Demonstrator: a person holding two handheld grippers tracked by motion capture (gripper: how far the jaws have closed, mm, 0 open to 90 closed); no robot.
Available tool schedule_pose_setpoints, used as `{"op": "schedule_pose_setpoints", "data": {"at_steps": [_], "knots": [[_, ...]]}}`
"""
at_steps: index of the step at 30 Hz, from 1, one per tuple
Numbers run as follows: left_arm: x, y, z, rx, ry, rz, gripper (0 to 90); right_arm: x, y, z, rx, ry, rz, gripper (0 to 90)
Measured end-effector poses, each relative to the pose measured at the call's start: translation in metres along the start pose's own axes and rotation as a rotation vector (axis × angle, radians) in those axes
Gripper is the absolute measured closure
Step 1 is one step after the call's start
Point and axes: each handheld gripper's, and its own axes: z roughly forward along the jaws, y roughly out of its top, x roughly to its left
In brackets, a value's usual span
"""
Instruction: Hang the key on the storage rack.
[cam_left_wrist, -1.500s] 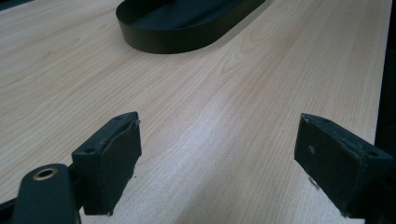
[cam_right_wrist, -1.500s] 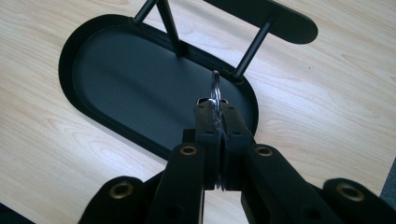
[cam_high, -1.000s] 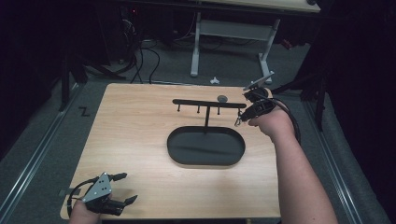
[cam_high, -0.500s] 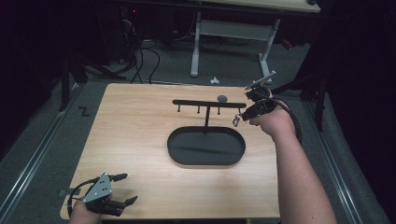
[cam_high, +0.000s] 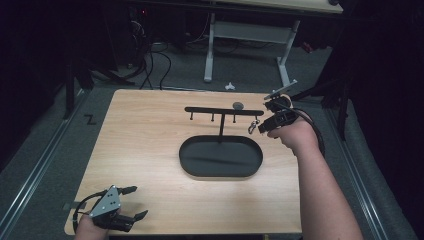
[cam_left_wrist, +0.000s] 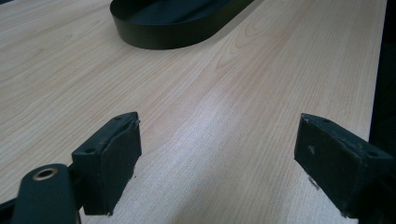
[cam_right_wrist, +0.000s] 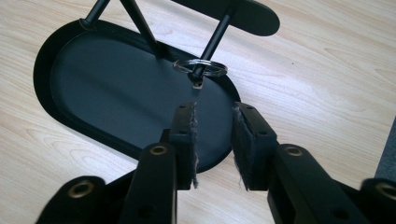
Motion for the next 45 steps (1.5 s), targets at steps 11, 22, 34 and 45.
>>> {"op": "schedule_pose_setpoints", "data": {"at_steps": [11,22,34,45], "knots": [[0.000,0.000,0.001,0.004,-0.003,0.003,15.3,0.001,-0.005,0.009,0.008,0.011,0.007,56.8],[-0.001,0.000,0.002,0.009,-0.006,0.005,15.3,0.000,-0.017,0.018,-0.010,-0.006,0.038,37.5],[-0.002,0.001,0.003,0.012,-0.008,0.008,15.3,0.001,-0.044,0.033,-0.046,-0.027,0.035,26.2],[-0.002,0.000,0.004,0.019,-0.011,0.010,15.3,0.006,-0.082,0.056,-0.142,0.015,0.014,27.1]]}}
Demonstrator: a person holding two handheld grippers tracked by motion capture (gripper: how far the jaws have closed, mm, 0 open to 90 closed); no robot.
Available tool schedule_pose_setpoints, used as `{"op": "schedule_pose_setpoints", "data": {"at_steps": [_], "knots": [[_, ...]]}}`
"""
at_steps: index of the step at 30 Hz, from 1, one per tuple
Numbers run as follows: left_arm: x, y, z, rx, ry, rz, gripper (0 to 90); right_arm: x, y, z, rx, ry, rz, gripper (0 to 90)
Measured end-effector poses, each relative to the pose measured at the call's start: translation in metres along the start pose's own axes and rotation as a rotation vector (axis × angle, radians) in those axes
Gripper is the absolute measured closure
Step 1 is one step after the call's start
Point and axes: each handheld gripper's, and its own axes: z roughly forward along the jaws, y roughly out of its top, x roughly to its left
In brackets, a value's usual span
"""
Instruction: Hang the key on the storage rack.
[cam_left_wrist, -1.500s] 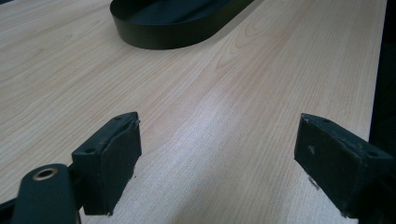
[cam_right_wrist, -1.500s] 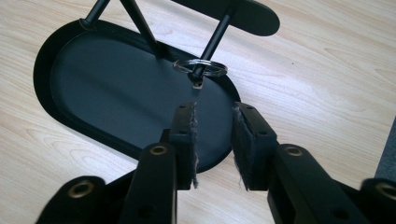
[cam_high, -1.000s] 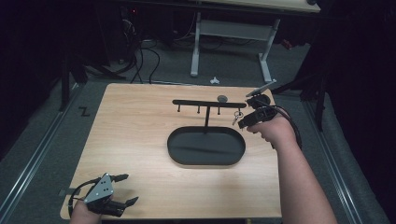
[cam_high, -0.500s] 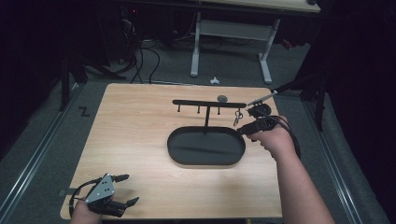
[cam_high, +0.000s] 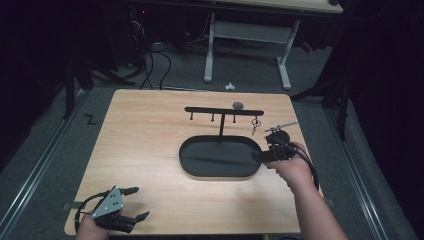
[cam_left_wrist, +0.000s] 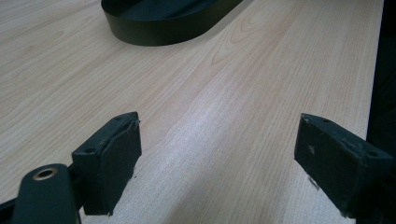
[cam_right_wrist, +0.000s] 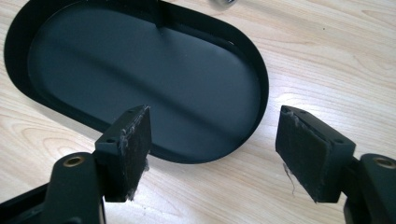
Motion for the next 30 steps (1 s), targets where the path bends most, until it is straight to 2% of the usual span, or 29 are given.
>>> {"op": "schedule_pose_setpoints", "data": {"at_steps": [6,9,15,19,20,22,23,24,25,26,27,30], "knots": [[0.000,0.000,0.000,0.003,-0.003,0.002,15.3,0.003,-0.031,0.016,-0.073,-0.015,0.020,27.5],[0.000,0.000,0.001,0.004,-0.002,0.001,15.3,0.005,-0.049,0.026,-0.113,-0.022,0.008,28.2],[0.000,0.000,0.002,0.006,-0.002,0.002,15.3,0.014,-0.082,0.041,-0.176,-0.023,0.018,27.9],[0.000,0.000,0.002,0.006,-0.004,0.003,15.3,0.021,-0.110,0.046,-0.279,-0.024,0.043,27.5],[0.000,0.000,0.002,0.005,-0.004,0.003,15.3,0.026,-0.124,0.047,-0.335,-0.048,0.036,27.6],[0.000,0.000,0.002,0.004,-0.004,0.000,15.3,0.030,-0.145,0.049,-0.422,-0.062,0.038,28.4],[0.000,0.000,0.003,-0.001,0.001,-0.004,15.3,0.031,-0.154,0.050,-0.428,-0.051,0.063,29.2],[0.000,0.001,0.004,-0.004,0.001,-0.008,15.3,0.029,-0.156,0.048,-0.371,0.000,0.091,29.1],[0.000,0.001,0.004,0.001,-0.001,-0.003,15.3,0.029,-0.157,0.044,-0.382,0.013,0.090,29.0],[-0.001,0.002,0.005,0.006,-0.002,0.005,15.3,0.030,-0.159,0.041,-0.415,-0.024,0.077,29.2],[-0.001,0.002,0.006,0.009,-0.005,0.009,15.3,0.029,-0.161,0.041,-0.409,-0.039,0.071,29.2],[-0.002,0.003,0.007,0.011,-0.005,0.012,15.3,0.027,-0.162,0.045,-0.400,-0.040,0.071,29.0]]}}
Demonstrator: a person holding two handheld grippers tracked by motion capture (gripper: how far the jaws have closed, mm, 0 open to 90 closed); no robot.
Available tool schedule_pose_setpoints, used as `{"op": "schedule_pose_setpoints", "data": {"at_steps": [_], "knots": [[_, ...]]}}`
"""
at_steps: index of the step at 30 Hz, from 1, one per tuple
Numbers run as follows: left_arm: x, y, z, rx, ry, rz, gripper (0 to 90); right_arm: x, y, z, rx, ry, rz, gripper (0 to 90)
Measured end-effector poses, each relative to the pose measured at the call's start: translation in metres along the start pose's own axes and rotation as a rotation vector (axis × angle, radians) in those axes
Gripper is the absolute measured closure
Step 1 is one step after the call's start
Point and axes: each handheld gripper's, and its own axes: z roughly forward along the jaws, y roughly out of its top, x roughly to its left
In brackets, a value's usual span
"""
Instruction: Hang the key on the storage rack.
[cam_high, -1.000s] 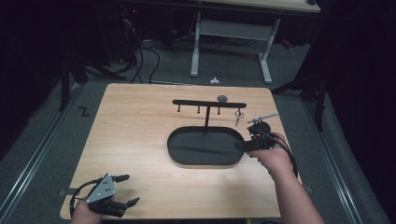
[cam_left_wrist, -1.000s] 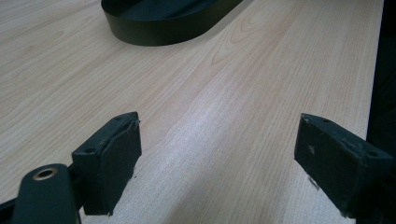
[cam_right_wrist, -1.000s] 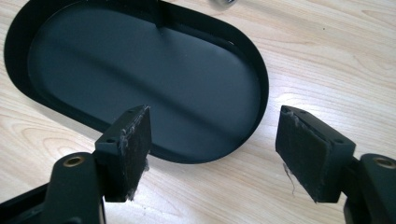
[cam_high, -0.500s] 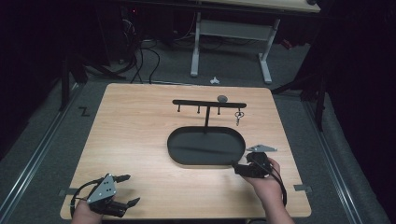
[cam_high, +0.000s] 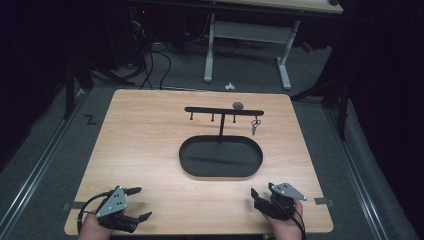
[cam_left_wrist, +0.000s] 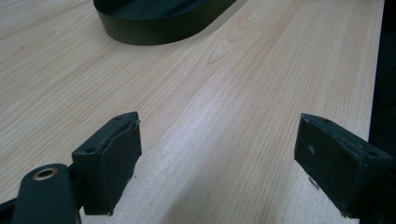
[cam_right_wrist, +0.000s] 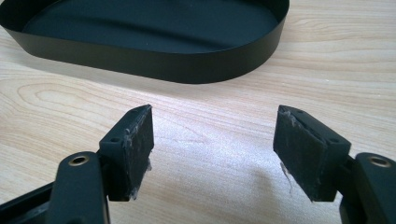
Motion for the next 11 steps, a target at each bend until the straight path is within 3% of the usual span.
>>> {"op": "schedule_pose_setpoints", "data": {"at_steps": [11], "knots": [[0.0000,-0.0008,-0.0004,0.000,-0.006,0.002,15.3,-0.0003,-0.0008,0.0041,0.002,0.003,0.014,29.0]]}}
